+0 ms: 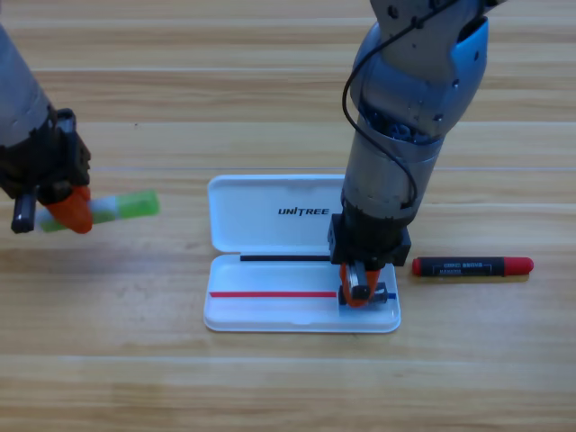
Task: Clean up eraser and pencils
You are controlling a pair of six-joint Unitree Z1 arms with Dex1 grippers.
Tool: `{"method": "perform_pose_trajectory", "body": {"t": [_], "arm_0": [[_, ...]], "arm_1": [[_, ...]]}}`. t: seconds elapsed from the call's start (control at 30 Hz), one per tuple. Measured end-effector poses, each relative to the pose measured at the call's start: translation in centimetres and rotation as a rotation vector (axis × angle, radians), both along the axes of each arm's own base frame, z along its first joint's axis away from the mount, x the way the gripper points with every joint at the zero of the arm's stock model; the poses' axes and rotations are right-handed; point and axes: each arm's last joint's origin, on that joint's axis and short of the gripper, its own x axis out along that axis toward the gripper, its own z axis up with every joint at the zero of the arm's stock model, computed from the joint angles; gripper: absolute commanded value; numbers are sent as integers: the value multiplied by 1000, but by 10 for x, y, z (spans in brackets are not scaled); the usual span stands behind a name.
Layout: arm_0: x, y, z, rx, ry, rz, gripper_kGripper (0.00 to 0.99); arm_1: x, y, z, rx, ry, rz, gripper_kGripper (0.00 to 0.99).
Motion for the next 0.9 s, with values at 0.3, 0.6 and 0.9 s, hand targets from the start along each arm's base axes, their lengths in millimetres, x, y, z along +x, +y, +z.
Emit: {"method": "perform_pose_trajectory", "body": {"t": [0.3,0.6,0.9], "arm_0": [[-5,3,8,-1,-1,0,0],[-4,2,14,-3,-5,0,0],[-2,-9,44,-30,-39,-9,0]], "arm_1": [[-1,-1,-2,-8,6,0,920],[-19,-26,37,-20,13,-3,990],[-51,-106,129,98,-83,13,946]]}}
